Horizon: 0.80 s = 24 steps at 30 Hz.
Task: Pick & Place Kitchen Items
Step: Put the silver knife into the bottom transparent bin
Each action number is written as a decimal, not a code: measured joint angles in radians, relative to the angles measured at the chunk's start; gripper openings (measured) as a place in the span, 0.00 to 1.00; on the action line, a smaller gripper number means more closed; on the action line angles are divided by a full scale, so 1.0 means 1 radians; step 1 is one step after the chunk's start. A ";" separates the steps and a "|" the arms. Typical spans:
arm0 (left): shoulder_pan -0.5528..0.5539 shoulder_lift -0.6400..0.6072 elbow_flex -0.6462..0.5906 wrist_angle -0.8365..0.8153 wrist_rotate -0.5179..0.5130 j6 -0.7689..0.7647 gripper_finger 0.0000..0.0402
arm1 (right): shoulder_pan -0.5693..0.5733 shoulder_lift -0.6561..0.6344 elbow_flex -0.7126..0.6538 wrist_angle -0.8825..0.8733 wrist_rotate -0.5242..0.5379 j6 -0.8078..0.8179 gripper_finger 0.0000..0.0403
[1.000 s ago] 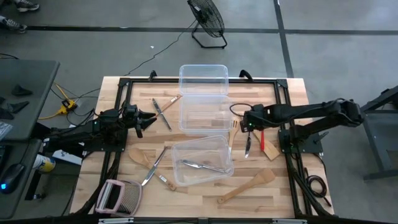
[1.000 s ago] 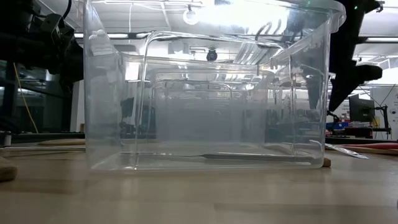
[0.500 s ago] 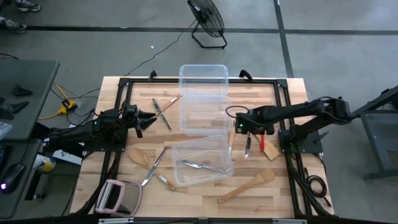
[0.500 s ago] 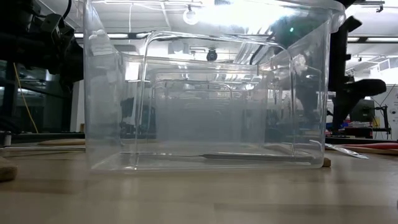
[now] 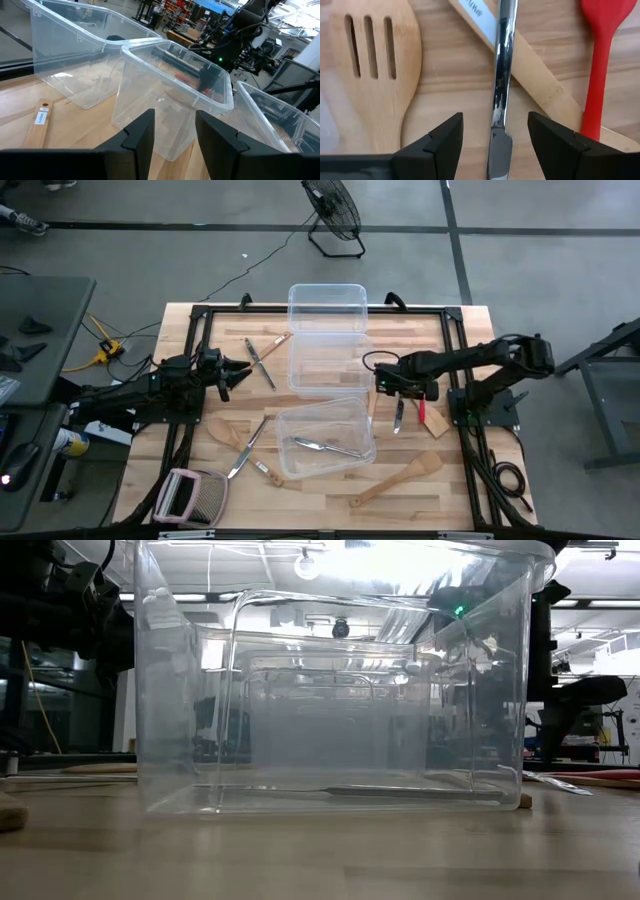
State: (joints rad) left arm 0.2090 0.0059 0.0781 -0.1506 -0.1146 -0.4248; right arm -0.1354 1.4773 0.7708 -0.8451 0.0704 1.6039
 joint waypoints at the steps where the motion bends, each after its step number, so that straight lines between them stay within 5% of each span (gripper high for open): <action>1: 0.000 0.000 0.000 0.000 0.000 0.000 0.36 | -0.004 0.000 0.000 0.001 -0.001 0.004 0.53; 24: 0.000 0.000 0.000 0.000 0.000 0.000 0.36 | -0.042 0.067 0.000 0.039 -0.044 -0.004 0.53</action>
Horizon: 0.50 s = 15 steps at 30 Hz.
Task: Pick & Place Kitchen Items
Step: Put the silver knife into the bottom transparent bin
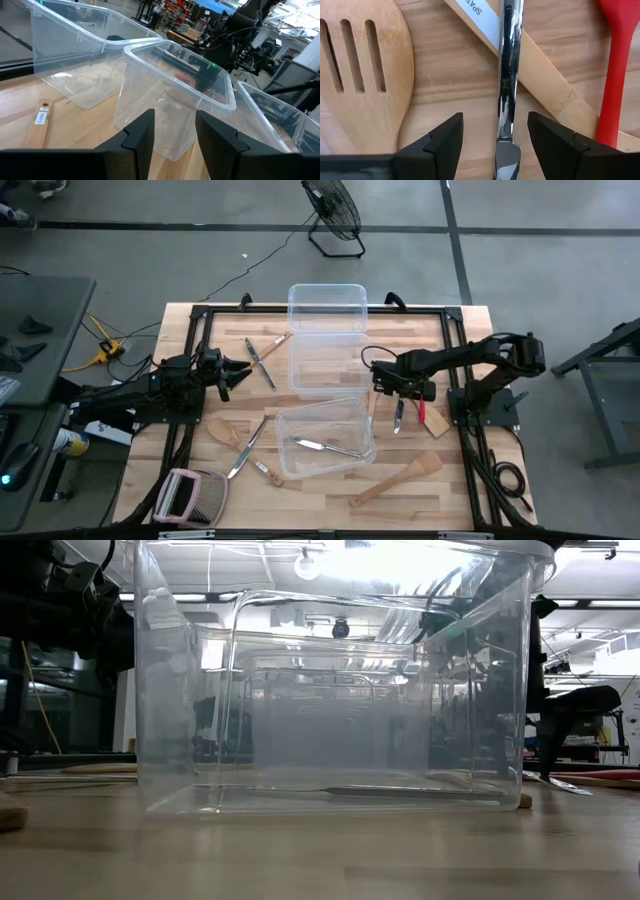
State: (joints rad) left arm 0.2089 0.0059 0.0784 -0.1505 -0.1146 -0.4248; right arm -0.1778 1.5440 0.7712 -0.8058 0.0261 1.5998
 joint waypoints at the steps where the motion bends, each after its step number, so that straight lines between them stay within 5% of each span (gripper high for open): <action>1: 0.000 0.000 0.000 0.000 0.000 0.000 0.36 | -0.002 0.000 0.000 0.000 -0.002 -0.004 0.53; 15: 0.000 0.000 0.000 0.000 0.000 0.000 0.36 | -0.002 0.002 0.000 0.000 -0.007 0.063 0.53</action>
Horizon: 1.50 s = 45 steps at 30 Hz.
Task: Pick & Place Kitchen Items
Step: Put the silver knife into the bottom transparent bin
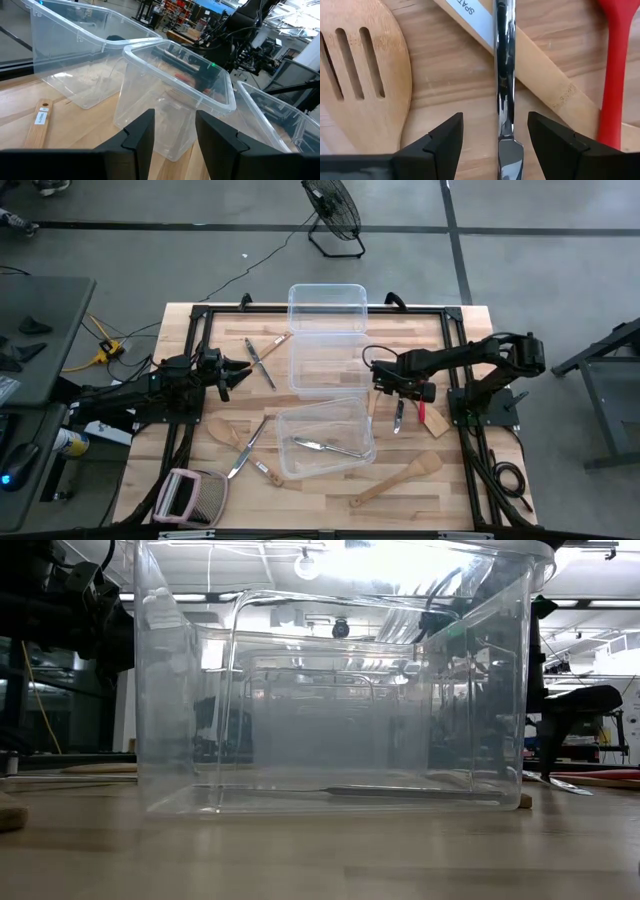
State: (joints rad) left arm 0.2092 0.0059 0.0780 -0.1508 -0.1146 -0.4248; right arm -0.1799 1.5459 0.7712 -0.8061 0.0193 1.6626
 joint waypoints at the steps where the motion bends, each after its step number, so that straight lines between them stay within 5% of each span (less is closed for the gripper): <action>1: 0.000 0.000 0.000 0.000 0.000 0.000 0.36 | 0.000 0.000 0.000 0.000 0.001 0.004 0.53; 20: 0.000 0.000 0.000 0.000 0.000 0.000 0.36 | -0.010 -0.003 -0.035 0.033 -0.004 0.009 0.52; 33: 0.000 0.000 0.000 0.000 0.000 0.000 0.36 | -0.011 -0.002 -0.036 0.032 0.009 0.005 0.23; 45: 0.000 0.000 0.000 0.000 0.000 0.000 0.36 | -0.011 -0.002 -0.037 0.023 0.010 -0.017 0.09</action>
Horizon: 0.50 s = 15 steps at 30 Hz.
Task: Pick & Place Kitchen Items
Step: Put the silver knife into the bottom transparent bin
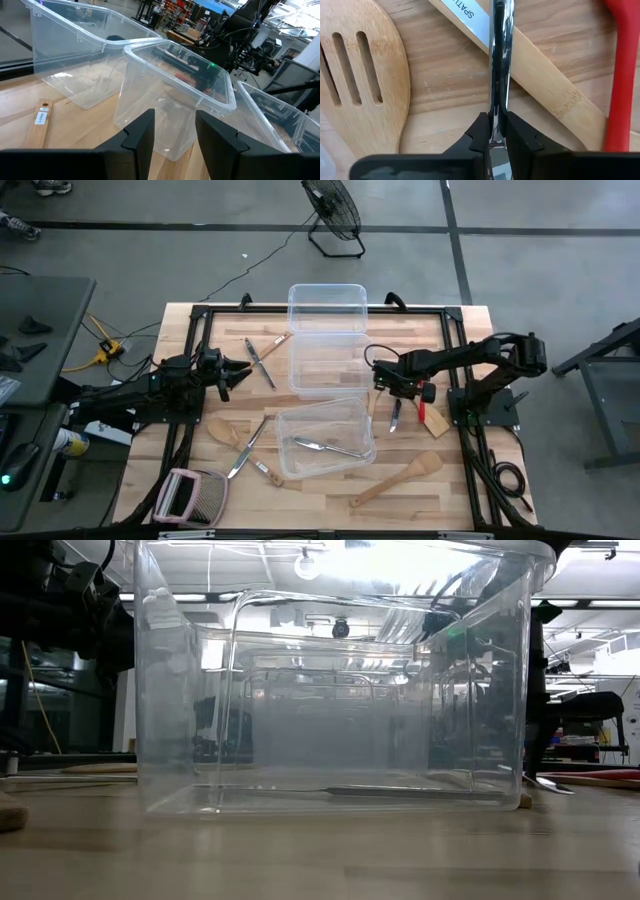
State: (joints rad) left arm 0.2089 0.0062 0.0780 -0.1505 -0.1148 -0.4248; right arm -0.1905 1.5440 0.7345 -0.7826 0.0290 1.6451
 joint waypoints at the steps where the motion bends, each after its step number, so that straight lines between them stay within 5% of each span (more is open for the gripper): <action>1: 0.000 0.000 0.000 0.000 0.000 0.000 0.36 | 0.000 0.000 0.000 -0.001 -0.001 -0.001 0.09; 15: 0.000 0.000 0.000 0.000 0.000 0.000 0.36 | -0.010 -0.055 -0.005 -0.022 -0.004 -0.045 0.09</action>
State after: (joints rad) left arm 0.2090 0.0063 0.0782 -0.1505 -0.1146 -0.4248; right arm -0.2001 1.4890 0.7296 -0.8041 0.0255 1.6004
